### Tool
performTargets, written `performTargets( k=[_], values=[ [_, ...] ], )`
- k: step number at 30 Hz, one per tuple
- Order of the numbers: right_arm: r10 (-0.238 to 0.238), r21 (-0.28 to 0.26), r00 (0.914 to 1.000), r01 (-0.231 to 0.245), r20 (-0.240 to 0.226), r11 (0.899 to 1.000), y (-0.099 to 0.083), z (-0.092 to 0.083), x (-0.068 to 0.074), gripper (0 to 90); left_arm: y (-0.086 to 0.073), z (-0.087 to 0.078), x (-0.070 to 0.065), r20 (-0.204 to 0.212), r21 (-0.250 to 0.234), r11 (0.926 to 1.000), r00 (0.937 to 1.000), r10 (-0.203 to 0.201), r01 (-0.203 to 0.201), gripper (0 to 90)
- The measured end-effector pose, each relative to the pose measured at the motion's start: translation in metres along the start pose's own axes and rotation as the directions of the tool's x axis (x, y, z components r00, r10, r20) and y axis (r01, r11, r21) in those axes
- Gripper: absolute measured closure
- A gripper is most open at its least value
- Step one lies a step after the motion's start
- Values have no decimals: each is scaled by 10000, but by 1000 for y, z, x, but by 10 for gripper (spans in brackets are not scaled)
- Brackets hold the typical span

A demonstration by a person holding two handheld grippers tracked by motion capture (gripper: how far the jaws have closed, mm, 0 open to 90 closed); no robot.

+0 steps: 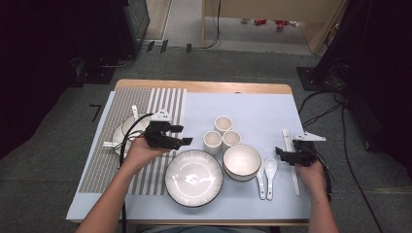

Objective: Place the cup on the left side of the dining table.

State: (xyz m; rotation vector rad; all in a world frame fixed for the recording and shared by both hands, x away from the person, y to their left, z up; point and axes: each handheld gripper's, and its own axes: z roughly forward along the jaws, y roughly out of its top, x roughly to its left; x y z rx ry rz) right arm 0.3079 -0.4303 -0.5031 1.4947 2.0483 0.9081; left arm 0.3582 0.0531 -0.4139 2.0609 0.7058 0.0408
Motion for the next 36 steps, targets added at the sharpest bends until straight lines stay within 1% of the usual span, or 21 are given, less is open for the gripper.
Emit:
performTargets(
  k=[3, 8, 12, 15, 17, 20, 22, 23, 26, 29, 31, 36],
  values=[
    [4, 3, 10000, -4, -1, 10000, 0, 0, 0, 173, 0, 2, 0, 0, 61, 10000, 10000, 19, -19, 314],
    [2, 1, 10000, -2, -1, 10000, 0, 0, 0, 173, 0, 5, 0, 220, 108, 9999, 9997, -88, 86, 277],
    [2, 1, 10000, -2, -2, 10000, 0, 0, 0, 174, 0, 6, -2, 358, 22, 10000, 9993, 59, -60, 232],
    [1, 1, 10000, -1, -2, 10000, 0, 0, 0, 173, 0, 8, -2, 452, 16, 10000, 9990, 35, -36, 210],
    [0, 2, 10000, 0, -3, 10000, 0, 0, 0, 173, 0, 8, -2, 493, -23, 10000, 9988, -48, 49, 207],
    [1, 0, 10000, -1, -1, 10000, 0, 0, 0, 173, 1, 9, -1, 518, -98, 9996, 9983, -262, 268, 211],
    [1, 2, 10000, -1, -1, 10000, 0, 0, 0, 174, 1, 10, -1, 445, -86, 9996, 9986, -272, 276, 237],
    [1, 1, 10000, -1, 0, 10000, 0, 0, 0, 174, 1, 10, -1, 430, -23, 9997, 9988, -236, 237, 257],
    [2, 1, 10000, -2, 1, 10000, 0, 0, 0, 173, 1, 12, -1, 493, 106, 9997, 9986, -208, 202, 265],
    [2, 0, 10000, -2, 0, 10000, 0, 0, 0, 174, 1, 13, -2, 382, 212, 9997, 9992, -81, 73, 274],
    [4, 2, 10000, -4, 0, 10000, 0, 0, 0, 173, 1, 13, -3, 296, 233, 9997, 9996, -2, -5, 307],
    [3, 1, 10000, -3, 0, 10000, 0, 0, 0, 173, 2, 15, -5, 330, 266, 9996, 9994, 100, -109, 309]
  ],
)
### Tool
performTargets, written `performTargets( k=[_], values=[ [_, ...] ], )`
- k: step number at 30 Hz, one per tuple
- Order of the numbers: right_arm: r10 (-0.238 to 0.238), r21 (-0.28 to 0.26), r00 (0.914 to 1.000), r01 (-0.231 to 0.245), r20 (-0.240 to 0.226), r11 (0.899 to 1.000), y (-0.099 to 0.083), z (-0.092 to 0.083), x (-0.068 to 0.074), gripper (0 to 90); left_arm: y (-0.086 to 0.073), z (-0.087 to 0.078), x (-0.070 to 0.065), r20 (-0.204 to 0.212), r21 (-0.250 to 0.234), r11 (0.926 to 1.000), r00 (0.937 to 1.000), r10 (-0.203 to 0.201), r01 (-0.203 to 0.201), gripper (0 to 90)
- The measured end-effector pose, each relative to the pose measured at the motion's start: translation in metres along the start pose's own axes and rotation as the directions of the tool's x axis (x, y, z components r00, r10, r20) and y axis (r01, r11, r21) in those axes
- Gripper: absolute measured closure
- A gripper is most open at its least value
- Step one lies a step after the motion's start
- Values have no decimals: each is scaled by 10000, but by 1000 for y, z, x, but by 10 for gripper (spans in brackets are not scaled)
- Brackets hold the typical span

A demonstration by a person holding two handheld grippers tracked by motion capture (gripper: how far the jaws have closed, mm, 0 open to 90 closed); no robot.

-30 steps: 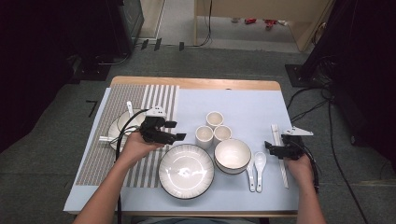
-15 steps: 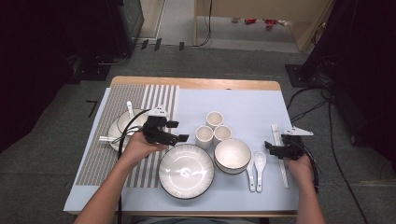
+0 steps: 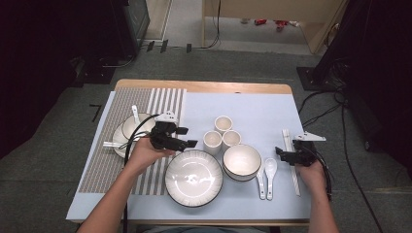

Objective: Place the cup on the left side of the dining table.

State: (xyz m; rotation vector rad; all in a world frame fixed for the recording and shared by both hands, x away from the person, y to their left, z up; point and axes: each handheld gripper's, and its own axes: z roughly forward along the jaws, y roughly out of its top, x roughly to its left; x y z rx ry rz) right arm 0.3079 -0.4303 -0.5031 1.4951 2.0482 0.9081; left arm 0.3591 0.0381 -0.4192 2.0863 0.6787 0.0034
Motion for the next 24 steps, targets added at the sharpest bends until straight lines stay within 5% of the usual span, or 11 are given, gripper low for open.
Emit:
performTargets(
  k=[3, 7, 24],
  values=[
    [0, 0, 10000, 0, 0, 10000, 0, 0, 0, 173, 1, 2, -1, -159, 48, 9999, 9998, 91, -91, 307],
    [-3, -1, 10000, 3, -1, 10000, 0, 0, 0, 173, 2, 4, -1, 151, -84, 9999, 9998, -149, 150, 276],
    [-5, 2, 10000, 5, 7, 10000, 0, 0, 0, 173, 6, 13, -4, 515, 49, 9999, 9986, 115, -118, 198]
  ],
)
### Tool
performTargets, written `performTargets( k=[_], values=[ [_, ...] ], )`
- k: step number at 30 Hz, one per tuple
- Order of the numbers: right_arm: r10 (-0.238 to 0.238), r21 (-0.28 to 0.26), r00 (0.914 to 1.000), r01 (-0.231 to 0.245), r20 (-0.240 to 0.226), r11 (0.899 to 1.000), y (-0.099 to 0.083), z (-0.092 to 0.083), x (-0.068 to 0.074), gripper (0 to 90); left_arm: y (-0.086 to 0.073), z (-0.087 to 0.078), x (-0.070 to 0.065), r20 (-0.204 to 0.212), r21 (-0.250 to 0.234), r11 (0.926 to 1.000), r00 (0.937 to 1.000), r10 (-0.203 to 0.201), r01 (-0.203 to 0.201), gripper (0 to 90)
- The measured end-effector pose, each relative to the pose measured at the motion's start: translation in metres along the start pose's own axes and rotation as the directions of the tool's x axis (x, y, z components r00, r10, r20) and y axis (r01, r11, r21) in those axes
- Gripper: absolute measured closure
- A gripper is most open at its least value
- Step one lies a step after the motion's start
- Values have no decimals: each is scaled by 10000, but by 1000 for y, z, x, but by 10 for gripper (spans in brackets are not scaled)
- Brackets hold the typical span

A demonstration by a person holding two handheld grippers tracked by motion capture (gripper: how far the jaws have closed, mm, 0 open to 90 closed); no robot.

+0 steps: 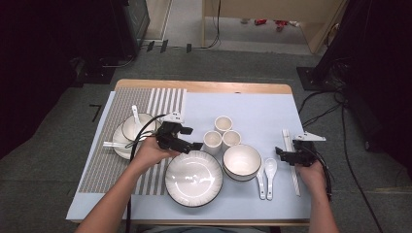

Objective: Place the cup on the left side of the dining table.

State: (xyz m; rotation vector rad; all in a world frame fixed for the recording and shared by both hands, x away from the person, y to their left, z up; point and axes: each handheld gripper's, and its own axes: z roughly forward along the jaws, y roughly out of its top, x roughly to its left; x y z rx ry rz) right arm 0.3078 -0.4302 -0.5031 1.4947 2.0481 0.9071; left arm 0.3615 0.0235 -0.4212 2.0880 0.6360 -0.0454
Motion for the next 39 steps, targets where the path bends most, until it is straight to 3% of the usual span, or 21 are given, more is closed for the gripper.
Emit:
performTargets(
  k=[4, 11, 24, 39],
  values=[
    [3, -1, 10000, -3, -1, 10000, 0, 0, 0, 173, 2, 0, 0, 288, -244, 9997, 9996, -9, 16, 193],
    [2, -1, 10000, -2, 0, 10000, 0, 0, 0, 173, 4, 6, 1, 208, -302, 9995, 9998, -57, 63, 183],
    [2, 0, 10000, -2, 0, 10000, 0, 0, 0, 173, 8, 23, 2, -75, 313, 9992, 9996, 267, -264, 185],
    [4, -2, 10000, -4, -1, 10000, 0, 0, 0, 173, 8, 32, 5, -89, 455, 9987, 9997, 233, -229, 185]
  ],
)
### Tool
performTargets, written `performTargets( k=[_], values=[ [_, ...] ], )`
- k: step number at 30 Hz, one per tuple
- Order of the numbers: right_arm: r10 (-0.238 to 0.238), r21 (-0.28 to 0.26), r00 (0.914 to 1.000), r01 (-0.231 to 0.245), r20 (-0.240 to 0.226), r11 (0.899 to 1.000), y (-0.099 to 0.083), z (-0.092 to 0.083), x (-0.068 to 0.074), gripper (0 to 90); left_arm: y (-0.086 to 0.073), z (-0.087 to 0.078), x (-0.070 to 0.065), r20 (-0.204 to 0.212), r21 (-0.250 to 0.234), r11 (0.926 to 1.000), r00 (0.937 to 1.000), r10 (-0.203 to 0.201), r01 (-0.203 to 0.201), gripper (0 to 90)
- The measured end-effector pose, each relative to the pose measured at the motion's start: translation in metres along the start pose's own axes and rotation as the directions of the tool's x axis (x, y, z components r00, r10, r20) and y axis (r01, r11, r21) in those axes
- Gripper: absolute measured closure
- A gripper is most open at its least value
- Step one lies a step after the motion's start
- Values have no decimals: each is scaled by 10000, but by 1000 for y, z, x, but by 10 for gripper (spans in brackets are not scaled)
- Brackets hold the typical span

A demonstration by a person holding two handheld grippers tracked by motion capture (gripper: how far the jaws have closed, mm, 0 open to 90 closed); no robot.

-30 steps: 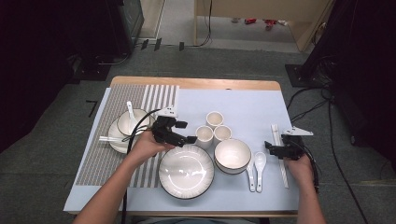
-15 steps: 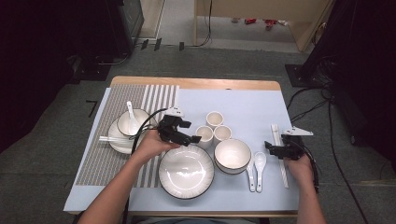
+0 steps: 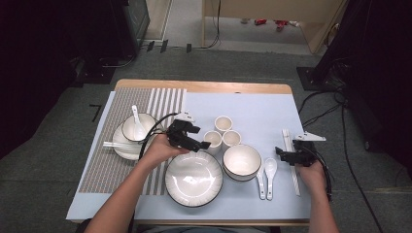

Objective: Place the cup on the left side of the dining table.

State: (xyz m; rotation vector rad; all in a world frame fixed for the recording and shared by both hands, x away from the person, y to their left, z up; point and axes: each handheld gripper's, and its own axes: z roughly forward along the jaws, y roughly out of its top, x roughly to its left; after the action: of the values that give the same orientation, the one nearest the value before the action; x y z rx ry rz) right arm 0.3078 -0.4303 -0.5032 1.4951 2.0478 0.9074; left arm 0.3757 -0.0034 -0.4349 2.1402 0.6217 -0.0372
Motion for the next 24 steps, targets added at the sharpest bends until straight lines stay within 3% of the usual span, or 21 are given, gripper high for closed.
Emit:
performTargets(
  k=[18, 24],
  values=[
    [0, -2, 10000, 0, -5, 10000, 0, 0, 0, 173, 1, 12, -3, 220, -13, 10000, 9997, 58, -58, 185],
    [-1, -2, 10000, 1, -3, 10000, 0, 0, 0, 173, 2, 17, -5, 17, 211, 9995, 9998, 217, -218, 185]
  ],
)
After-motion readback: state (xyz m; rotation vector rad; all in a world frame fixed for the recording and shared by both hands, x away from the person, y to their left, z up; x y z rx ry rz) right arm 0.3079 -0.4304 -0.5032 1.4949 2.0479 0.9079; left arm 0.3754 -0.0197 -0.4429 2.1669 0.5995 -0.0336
